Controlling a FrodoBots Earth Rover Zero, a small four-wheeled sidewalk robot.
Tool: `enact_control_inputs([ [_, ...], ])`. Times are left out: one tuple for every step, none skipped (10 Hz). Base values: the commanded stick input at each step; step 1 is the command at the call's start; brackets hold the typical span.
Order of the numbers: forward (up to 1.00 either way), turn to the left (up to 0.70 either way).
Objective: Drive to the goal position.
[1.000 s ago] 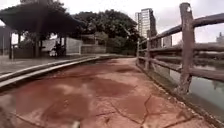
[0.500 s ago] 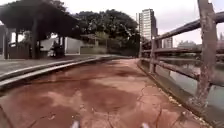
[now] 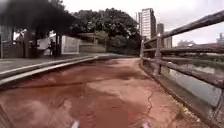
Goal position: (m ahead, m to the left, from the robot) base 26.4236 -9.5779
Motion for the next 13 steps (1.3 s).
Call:
enact_control_inputs([
  [0.7, 0.0],
  [0.7, 0.0],
  [0.7, 0.0],
  [0.7, 0.0],
  [0.7, 0.0],
  [0.7, 0.0],
  [0.7, 0.0],
  [0.7, 0.0],
  [0.7, 0.0],
  [0.7, 0.0],
  [0.7, 0.0],
  [0.7, 0.0],
  [0.7, 0.0],
])
